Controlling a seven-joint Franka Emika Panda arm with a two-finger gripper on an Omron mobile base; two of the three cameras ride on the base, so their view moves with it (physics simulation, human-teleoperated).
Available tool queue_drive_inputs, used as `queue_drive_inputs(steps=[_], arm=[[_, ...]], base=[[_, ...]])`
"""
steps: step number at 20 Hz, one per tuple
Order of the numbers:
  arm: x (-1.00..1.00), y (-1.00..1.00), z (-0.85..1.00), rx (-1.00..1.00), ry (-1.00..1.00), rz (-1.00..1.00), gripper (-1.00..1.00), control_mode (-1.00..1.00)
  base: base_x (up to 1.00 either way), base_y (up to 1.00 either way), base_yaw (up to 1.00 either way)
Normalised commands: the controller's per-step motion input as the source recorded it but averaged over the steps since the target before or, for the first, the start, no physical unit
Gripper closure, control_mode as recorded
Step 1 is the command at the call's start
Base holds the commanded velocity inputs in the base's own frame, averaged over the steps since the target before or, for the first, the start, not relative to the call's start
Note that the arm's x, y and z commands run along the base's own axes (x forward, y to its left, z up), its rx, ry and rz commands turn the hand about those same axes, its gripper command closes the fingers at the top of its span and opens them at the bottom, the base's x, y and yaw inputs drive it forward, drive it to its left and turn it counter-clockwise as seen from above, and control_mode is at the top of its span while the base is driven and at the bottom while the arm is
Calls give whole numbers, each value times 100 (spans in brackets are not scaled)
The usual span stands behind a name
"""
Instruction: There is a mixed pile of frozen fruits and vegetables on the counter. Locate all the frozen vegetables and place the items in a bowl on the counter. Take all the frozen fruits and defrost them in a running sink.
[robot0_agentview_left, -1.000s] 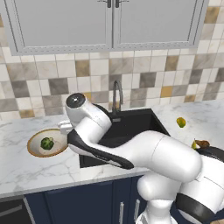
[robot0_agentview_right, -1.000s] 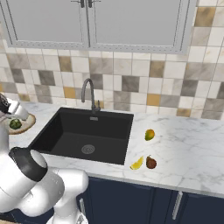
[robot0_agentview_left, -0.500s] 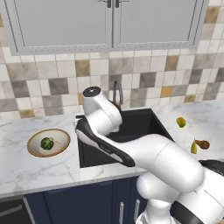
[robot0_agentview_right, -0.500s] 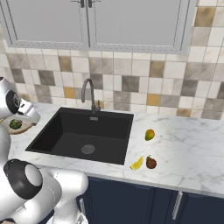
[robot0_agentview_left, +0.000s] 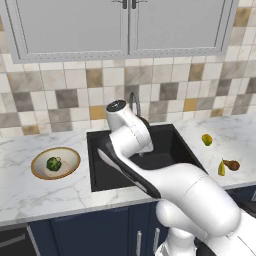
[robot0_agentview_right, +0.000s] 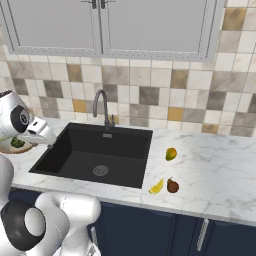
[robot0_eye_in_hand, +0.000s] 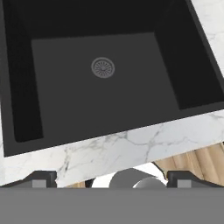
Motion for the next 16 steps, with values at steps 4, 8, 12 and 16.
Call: queue_drive_inputs(steps=[4,8,12,16], arm=[[-20,-94,-3,0,0,-3,-100,-100],[-19,-97,0,0,0,-4,-100,-100],[-11,-91,0,0,0,-6,-100,-100],[-1,-88,0,0,0,-9,-100,-100]], base=[[0,0,0],[0,0,0],[0,0,0],[0,0,0]])
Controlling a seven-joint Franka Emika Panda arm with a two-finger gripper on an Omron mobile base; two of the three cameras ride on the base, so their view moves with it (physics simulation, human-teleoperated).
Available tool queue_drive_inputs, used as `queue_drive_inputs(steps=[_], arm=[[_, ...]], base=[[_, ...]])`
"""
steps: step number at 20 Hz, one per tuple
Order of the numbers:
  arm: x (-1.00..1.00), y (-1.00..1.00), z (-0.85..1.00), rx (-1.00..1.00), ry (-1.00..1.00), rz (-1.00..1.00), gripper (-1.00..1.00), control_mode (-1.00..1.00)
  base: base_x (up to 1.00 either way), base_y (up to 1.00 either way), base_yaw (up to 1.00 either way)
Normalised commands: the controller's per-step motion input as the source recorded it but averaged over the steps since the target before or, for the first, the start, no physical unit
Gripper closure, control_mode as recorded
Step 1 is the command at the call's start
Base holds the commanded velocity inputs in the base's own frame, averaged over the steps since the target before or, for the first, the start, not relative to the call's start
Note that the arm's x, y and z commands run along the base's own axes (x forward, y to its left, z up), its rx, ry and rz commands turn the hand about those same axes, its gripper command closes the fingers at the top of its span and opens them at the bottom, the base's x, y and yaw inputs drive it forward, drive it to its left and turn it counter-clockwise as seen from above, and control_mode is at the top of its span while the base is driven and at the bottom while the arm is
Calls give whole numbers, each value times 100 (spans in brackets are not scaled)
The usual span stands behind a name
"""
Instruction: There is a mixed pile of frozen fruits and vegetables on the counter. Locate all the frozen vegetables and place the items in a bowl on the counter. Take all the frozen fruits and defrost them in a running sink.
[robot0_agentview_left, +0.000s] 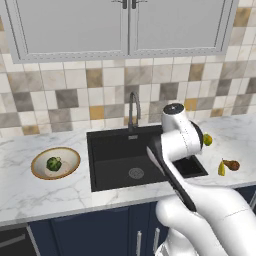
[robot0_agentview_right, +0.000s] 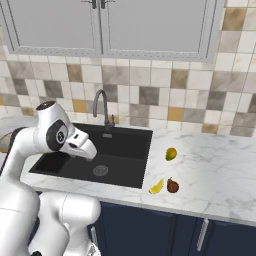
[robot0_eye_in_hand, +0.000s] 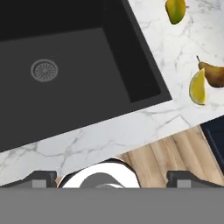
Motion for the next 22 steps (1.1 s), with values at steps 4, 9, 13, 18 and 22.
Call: queue_drive_inputs(steps=[4,9,13,18,22], arm=[[-5,-82,0,0,0,-11,-100,-100],[0,-76,-1,0,0,-10,-100,-100],[0,-68,-6,0,0,-8,-100,-100],[0,-68,-16,0,0,-3,-100,-100],[0,-69,-19,0,0,-1,-100,-100]], base=[[0,0,0],[0,0,0],[0,0,0],[0,0,0],[0,0,0]])
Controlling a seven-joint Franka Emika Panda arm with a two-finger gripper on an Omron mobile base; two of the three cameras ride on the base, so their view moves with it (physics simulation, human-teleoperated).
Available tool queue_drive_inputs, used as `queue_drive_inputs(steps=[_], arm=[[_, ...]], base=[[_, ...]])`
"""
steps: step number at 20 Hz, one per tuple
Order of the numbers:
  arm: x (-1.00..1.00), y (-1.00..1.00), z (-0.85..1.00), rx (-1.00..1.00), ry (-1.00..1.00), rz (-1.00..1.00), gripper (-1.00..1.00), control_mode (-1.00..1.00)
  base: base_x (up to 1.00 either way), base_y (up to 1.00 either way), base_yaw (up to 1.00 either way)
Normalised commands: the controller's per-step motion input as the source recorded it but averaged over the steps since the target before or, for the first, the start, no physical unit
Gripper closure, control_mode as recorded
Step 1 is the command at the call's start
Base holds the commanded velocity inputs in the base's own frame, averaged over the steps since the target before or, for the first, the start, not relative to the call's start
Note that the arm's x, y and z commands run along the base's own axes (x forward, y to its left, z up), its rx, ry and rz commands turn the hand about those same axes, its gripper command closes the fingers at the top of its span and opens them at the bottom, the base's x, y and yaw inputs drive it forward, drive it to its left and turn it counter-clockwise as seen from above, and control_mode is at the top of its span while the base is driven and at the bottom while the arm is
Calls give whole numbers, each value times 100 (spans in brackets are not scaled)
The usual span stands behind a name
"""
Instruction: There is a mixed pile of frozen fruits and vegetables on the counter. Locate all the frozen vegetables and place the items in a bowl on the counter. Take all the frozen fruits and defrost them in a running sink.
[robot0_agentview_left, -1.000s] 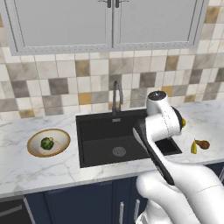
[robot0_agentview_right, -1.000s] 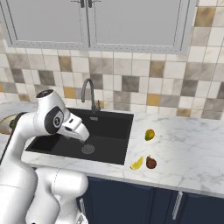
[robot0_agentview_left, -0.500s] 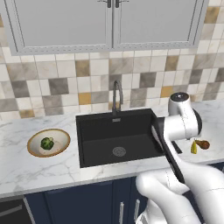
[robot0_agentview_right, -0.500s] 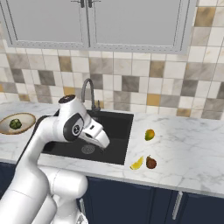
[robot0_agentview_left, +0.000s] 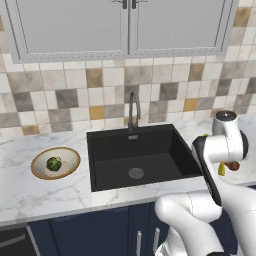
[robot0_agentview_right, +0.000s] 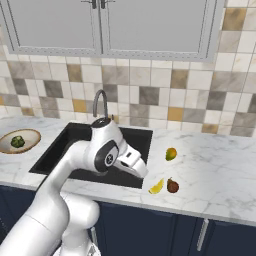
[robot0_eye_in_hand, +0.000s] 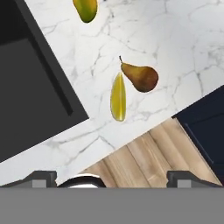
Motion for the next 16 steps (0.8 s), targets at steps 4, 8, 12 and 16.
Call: queue_drive_inputs(steps=[4,8,12,16], arm=[[2,-62,-26,0,3,0,-100,-100],[21,-43,-34,0,9,0,-100,-100],[35,-26,-30,0,11,0,-100,-100],[39,-15,-26,0,12,0,-100,-100]], base=[[0,0,0],[0,0,0],[0,0,0],[0,0,0]])
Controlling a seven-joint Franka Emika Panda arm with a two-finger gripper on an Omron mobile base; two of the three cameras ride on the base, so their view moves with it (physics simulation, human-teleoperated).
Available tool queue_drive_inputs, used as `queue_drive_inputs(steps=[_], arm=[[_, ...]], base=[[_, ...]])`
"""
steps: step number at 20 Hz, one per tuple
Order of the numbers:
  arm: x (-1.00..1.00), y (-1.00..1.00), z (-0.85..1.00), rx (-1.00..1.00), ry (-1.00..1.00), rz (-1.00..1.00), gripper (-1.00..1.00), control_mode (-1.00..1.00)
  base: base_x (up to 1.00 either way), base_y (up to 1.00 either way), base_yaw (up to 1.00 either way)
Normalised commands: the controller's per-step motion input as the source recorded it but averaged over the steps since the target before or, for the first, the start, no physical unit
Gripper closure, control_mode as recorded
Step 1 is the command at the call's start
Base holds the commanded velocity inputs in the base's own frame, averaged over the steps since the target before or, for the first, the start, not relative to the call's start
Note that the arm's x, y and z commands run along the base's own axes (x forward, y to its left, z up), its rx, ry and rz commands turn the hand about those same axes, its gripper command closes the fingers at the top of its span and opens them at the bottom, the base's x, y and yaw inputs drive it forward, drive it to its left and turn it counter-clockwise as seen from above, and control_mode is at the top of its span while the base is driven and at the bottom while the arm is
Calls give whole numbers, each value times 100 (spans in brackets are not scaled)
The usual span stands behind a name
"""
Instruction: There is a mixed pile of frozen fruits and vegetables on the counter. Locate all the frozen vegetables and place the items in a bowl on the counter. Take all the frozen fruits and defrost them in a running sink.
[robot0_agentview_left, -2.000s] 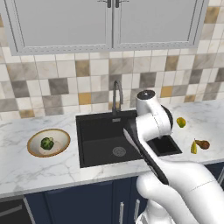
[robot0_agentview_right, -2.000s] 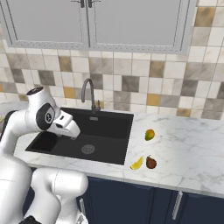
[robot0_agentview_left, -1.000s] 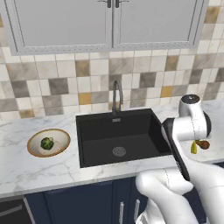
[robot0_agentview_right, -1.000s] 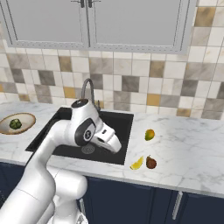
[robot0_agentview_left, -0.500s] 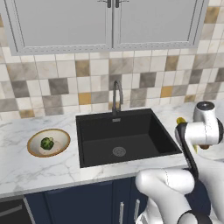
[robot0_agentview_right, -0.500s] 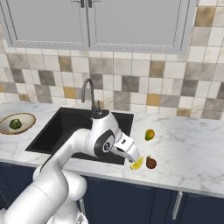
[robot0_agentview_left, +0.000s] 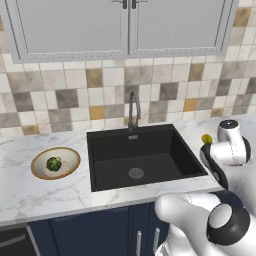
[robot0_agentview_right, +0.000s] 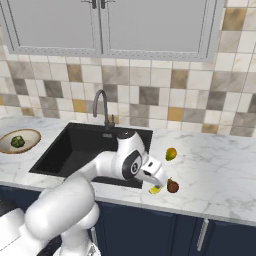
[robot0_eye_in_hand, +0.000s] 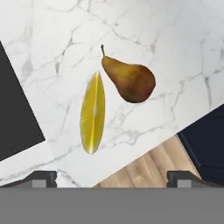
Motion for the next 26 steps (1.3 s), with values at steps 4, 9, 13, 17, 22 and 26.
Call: queue_drive_inputs(steps=[4,9,13,17,22,26], arm=[[38,-6,-31,0,13,0,-100,-100],[39,-16,-42,0,13,0,-100,-100],[24,-28,-40,0,3,0,-100,-100],[13,-25,-42,2,0,0,-100,-100],[0,-13,-37,4,0,0,100,-100],[0,-14,-14,7,0,0,100,-100]], base=[[0,0,0],[0,0,0],[0,0,0],[0,0,0],[0,0,0],[0,0,0]])
